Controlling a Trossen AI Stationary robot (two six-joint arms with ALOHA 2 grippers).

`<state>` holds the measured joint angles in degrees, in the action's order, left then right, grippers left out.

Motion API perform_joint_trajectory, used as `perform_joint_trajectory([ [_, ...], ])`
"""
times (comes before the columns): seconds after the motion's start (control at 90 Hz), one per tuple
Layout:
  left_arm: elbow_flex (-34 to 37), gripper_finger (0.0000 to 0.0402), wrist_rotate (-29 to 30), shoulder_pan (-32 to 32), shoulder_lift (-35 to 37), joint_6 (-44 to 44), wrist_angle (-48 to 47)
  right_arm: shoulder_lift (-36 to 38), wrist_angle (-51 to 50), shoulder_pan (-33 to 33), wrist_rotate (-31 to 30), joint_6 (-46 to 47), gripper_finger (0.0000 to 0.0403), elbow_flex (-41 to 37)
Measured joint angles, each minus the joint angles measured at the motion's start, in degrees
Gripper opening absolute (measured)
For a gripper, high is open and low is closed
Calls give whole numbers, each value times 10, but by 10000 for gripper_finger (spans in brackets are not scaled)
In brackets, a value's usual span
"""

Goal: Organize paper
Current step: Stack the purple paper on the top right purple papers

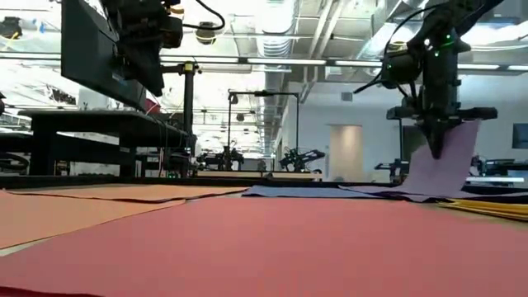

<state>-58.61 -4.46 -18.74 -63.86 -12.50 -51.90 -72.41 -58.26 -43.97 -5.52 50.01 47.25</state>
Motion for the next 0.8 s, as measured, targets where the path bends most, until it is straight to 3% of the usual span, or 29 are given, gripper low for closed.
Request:
perform_joint_trajectory([
  [0.322,0,118,1,0,0,-8,0,0,-15,0,-2,-52,7,-43],
  [0.522,0,118,5,0,0,-8,-1,0,-17,-11,-20,-100,62,-46],
  [0.8,0,118,5,-1,0,-2,-2,0,-120,-38,-79,-155,113,13],
])
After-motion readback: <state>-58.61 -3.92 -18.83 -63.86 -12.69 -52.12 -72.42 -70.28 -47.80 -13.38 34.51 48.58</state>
